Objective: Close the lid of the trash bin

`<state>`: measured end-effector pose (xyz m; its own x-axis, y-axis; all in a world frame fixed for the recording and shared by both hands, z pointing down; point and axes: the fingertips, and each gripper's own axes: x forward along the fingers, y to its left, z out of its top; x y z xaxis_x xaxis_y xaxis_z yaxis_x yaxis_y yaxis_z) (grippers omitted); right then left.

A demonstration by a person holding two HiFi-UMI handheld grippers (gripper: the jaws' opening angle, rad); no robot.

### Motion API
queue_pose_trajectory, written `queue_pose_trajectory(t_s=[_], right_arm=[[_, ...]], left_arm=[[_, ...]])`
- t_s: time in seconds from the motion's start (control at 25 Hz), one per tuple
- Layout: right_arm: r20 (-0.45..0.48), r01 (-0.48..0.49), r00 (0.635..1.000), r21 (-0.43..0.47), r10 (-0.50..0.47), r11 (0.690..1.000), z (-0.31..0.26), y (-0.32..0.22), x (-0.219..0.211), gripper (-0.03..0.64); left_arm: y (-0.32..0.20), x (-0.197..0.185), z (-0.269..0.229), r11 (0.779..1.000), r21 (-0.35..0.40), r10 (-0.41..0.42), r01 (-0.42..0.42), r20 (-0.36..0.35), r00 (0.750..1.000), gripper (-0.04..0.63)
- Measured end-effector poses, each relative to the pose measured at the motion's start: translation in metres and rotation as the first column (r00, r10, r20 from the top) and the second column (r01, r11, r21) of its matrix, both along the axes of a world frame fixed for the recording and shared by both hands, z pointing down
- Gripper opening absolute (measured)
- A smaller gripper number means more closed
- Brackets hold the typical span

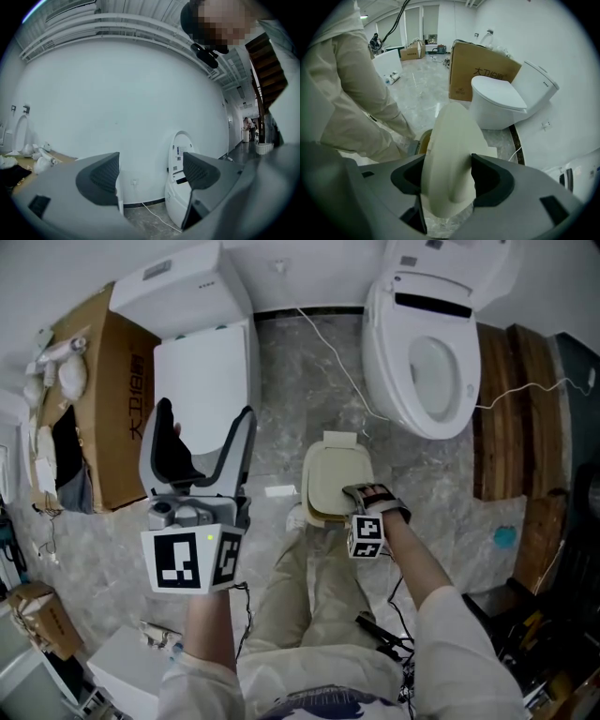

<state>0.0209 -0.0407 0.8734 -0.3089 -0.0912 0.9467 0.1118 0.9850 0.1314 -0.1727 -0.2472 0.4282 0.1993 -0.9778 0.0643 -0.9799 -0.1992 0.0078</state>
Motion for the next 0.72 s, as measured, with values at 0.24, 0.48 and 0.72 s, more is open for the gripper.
queue_pose_trajectory(t_s=[0.24,0.48,0.72], right_arm=[[-0.023,0.008,1.0,-0.03,-0.009,1.0,0.031,0.034,0.001,0.324],[-0.054,0.003,0.999,-0.076,-0.007,0.997,0.058,0.055,-0.001,0.342],[-0.091,-0.005,0.996,-0.103,-0.005,0.995,0.085,0.065,-0.002,0.322]], left_arm=[[0.013,-0.005,0.019,1.0,-0.022,-0.003,0.003,0.008,1.0,0.419],[0.027,-0.01,0.046,0.999,-0.052,-0.013,0.014,0.014,1.0,0.419],[0.035,-0.01,0.07,0.997,-0.074,-0.011,0.012,0.013,1.0,0.419]])
